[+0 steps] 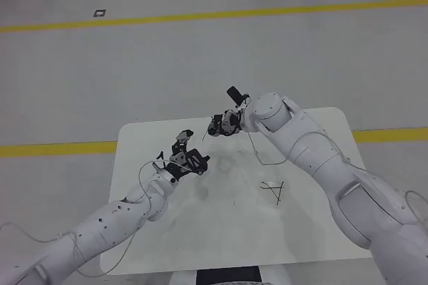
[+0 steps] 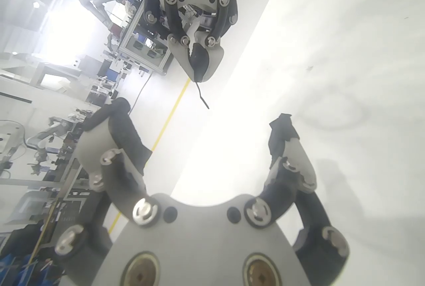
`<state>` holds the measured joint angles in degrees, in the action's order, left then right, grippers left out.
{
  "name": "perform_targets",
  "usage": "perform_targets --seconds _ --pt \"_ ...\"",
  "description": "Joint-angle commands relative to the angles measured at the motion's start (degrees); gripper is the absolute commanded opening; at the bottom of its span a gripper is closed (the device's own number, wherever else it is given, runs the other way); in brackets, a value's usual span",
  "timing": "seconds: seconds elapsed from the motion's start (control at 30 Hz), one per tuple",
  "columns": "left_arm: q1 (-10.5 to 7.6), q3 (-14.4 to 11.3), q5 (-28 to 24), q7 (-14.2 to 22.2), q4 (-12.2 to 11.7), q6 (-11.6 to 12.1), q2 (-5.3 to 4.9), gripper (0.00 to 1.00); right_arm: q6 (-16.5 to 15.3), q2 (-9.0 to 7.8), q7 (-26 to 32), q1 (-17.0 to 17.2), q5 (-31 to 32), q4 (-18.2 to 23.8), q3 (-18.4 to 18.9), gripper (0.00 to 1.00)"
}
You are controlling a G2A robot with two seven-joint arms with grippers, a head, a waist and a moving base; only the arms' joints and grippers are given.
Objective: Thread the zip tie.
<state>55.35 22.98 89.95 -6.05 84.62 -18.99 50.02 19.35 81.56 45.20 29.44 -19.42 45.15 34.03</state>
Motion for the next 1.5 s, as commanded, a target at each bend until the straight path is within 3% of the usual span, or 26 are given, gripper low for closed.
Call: perform_targets --seconds 0.0,0.27,0.33,0.4,0.53,1.13,1.47 --pt "-0.14 0.04 0.0 -0.03 -0.28 -0.23 0.02 1.0 0.1 -0.11 -1.97 0.76 0.41 0.74 0.51 0.0" --pt "-1.55 -1.38 0.0 -0.46 -1.0 -0.49 -0.32 0.99 0.13 -0.74 -4.3 1.88 1.88 1.9 2.07 0.0" --pt "-2.02 -1.95 0.0 -0.6 -1.14 -0.49 -0.39 0.84 0.13 -0.86 -4.63 2.02 1.94 2.02 2.38 0.0" --pt "-2.52 -2.55 0.0 -0.68 -1.3 -0.49 -0.47 0.57 0.13 -0.99 -4.79 2.18 2.03 2.23 2.64 0.0" --pt "-3.13 -3.24 0.0 -0.73 -1.45 -0.49 -0.56 0.44 0.13 -1.22 -4.83 2.42 2.2 2.58 2.99 0.0" --pt "-6.95 -7.47 0.0 0.65 -1.68 -0.49 -0.85 0.38 0.13 -0.89 -2.06 1.78 0.39 1.42 1.01 0.0" --pt "-8.65 -9.03 0.0 1.8 -2.42 -0.49 -0.76 0.27 0.13 -0.78 -1.69 1.41 -1.38 1.37 -0.21 0.0"
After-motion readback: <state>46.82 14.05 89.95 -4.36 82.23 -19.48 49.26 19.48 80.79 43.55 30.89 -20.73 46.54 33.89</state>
